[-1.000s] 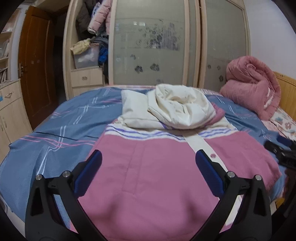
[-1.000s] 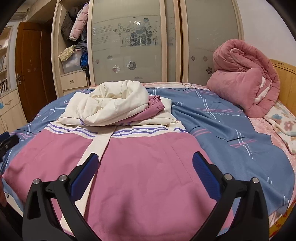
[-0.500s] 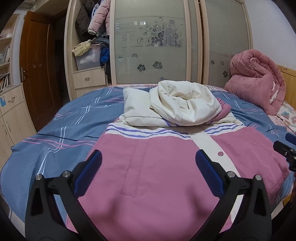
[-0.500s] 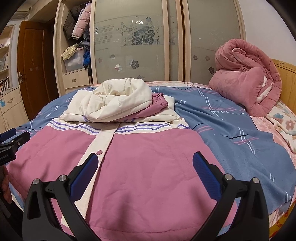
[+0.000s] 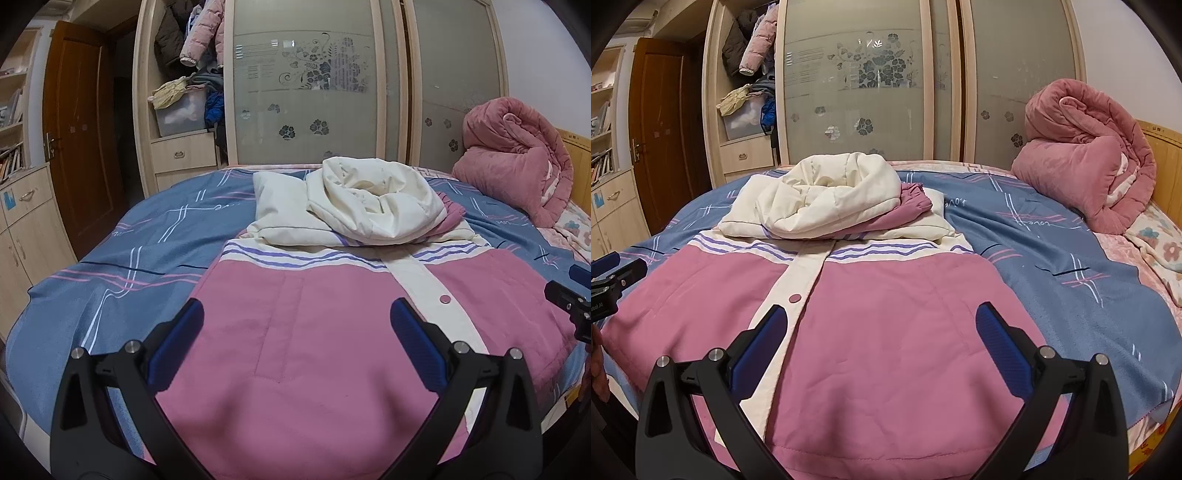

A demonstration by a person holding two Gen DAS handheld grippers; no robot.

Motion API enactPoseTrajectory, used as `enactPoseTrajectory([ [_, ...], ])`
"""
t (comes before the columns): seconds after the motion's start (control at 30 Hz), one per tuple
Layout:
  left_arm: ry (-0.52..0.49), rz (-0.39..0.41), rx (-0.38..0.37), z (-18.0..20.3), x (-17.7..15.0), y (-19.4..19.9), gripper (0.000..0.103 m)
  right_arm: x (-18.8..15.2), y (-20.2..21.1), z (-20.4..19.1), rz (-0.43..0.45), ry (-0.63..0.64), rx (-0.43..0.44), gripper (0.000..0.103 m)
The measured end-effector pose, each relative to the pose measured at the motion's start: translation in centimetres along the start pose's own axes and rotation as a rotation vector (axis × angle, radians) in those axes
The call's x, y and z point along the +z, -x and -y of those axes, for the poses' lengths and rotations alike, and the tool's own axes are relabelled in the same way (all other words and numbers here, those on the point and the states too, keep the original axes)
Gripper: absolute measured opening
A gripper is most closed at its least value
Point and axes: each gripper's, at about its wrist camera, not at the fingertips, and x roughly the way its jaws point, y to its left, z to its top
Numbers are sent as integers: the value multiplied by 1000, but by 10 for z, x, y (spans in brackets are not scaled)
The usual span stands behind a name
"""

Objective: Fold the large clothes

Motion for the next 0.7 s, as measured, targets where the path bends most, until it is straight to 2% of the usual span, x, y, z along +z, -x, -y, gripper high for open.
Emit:
enactPoseTrajectory([
  [0.47, -29, -2, 7, -3, -10, 3, 101, -5, 0, 7, 7, 5, -11, 102],
  [0.7, -31, 16, -6, -15, -19, 16, 101, -7, 6, 25, 39, -5, 21, 102],
])
